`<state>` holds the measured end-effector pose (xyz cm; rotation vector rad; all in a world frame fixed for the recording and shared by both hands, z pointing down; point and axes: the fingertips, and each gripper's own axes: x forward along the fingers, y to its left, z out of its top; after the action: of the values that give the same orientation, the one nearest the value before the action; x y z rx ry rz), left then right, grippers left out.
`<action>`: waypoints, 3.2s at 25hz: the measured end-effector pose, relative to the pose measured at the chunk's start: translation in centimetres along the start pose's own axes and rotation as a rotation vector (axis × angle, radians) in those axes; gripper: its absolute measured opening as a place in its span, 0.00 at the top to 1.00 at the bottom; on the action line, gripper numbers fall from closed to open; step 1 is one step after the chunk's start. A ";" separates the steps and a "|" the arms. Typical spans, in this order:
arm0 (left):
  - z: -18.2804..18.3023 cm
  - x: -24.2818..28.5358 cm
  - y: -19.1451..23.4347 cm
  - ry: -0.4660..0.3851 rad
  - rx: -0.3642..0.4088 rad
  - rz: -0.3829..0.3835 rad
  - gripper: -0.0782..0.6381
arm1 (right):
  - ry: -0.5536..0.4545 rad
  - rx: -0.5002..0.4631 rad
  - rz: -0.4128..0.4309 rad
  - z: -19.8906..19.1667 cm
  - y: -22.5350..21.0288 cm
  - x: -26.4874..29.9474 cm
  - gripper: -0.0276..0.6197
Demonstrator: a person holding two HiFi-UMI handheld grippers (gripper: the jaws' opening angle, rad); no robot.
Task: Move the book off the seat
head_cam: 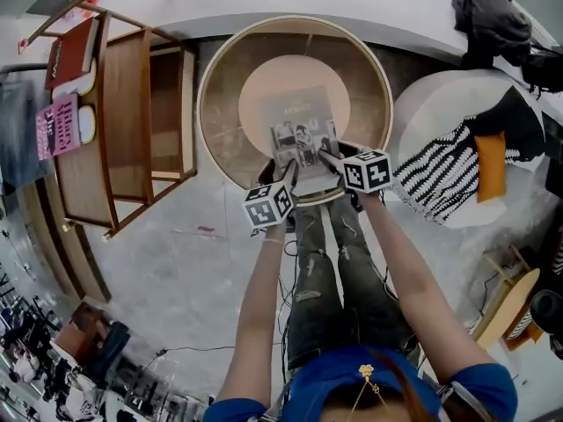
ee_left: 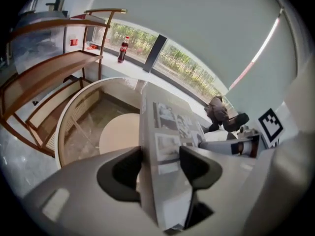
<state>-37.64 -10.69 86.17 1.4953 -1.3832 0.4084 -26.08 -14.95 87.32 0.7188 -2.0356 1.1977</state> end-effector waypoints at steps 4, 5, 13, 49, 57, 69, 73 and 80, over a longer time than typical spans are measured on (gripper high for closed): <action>-2.3 4.0 2.0 0.035 -0.051 -0.001 0.56 | 0.033 0.026 -0.031 -1.8 -2.8 3.4 0.63; -2.7 4.7 2.3 0.039 -0.053 0.000 0.56 | 0.036 0.028 -0.034 -2.1 -3.2 4.0 0.63; -4.3 6.7 3.0 0.086 -0.046 0.003 0.57 | 0.032 -0.017 -0.063 -3.0 -4.5 5.3 0.63; -4.4 6.8 2.9 0.107 -0.033 0.001 0.55 | 0.046 -0.014 -0.070 -3.2 -4.5 5.3 0.63; -4.5 6.8 3.0 0.109 -0.033 0.007 0.55 | 0.052 -0.014 -0.073 -3.3 -4.6 5.3 0.63; -3.9 4.7 2.9 0.071 0.005 0.078 0.53 | 0.061 -0.084 -0.124 -3.5 -4.1 2.8 0.61; -2.3 2.1 0.2 0.003 0.007 0.045 0.55 | 0.017 -0.103 -0.131 -2.3 -3.0 -0.2 0.67; 0.9 -4.7 -7.0 -0.098 -0.040 -0.066 0.79 | -0.109 -0.110 -0.063 1.2 2.8 -7.6 0.89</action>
<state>-33.08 -10.15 79.02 1.5409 -1.4059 0.2683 -23.62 -13.88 79.55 0.8038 -2.1330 1.0220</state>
